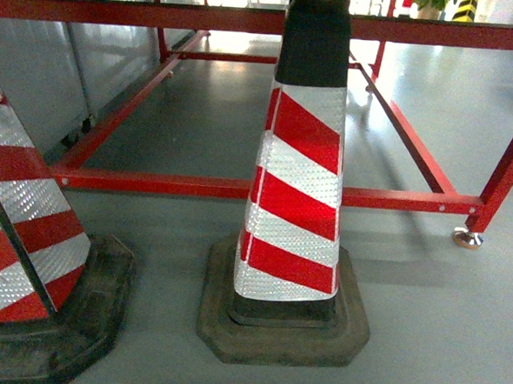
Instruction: Place box next to blue box on left shelf
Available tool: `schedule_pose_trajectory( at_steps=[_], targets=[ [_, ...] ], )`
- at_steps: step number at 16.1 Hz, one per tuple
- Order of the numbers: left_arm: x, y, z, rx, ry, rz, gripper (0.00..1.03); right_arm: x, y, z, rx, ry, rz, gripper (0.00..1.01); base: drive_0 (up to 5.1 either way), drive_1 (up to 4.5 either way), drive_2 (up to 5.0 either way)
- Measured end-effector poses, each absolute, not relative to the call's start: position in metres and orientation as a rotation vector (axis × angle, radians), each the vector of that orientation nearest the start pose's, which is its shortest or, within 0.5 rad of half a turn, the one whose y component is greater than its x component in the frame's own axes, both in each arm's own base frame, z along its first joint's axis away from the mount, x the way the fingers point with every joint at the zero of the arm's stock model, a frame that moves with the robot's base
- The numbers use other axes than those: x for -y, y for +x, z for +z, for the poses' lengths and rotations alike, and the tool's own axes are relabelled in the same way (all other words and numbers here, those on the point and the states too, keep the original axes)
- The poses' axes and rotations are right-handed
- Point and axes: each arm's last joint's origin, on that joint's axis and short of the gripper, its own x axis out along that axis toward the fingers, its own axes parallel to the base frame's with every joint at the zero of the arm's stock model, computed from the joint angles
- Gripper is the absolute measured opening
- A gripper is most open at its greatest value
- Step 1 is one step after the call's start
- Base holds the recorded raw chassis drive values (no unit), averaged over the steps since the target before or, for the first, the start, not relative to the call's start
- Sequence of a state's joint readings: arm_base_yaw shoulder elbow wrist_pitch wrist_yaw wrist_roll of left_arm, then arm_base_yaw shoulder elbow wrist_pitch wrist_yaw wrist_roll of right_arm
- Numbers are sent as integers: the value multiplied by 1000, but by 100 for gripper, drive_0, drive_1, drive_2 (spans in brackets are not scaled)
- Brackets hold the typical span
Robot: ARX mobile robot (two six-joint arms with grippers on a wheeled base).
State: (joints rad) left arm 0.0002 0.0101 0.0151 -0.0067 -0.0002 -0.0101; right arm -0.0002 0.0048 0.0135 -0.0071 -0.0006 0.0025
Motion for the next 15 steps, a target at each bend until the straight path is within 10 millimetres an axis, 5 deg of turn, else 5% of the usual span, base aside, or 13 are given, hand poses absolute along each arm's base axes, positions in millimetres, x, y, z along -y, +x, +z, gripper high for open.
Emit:
schedule_pose_trajectory(
  at_steps=[15],
  targets=[
    [0, 97, 167, 0, 1, 0, 98, 0, 97, 167, 3, 2, 0, 98, 0, 0, 0]
  ],
)
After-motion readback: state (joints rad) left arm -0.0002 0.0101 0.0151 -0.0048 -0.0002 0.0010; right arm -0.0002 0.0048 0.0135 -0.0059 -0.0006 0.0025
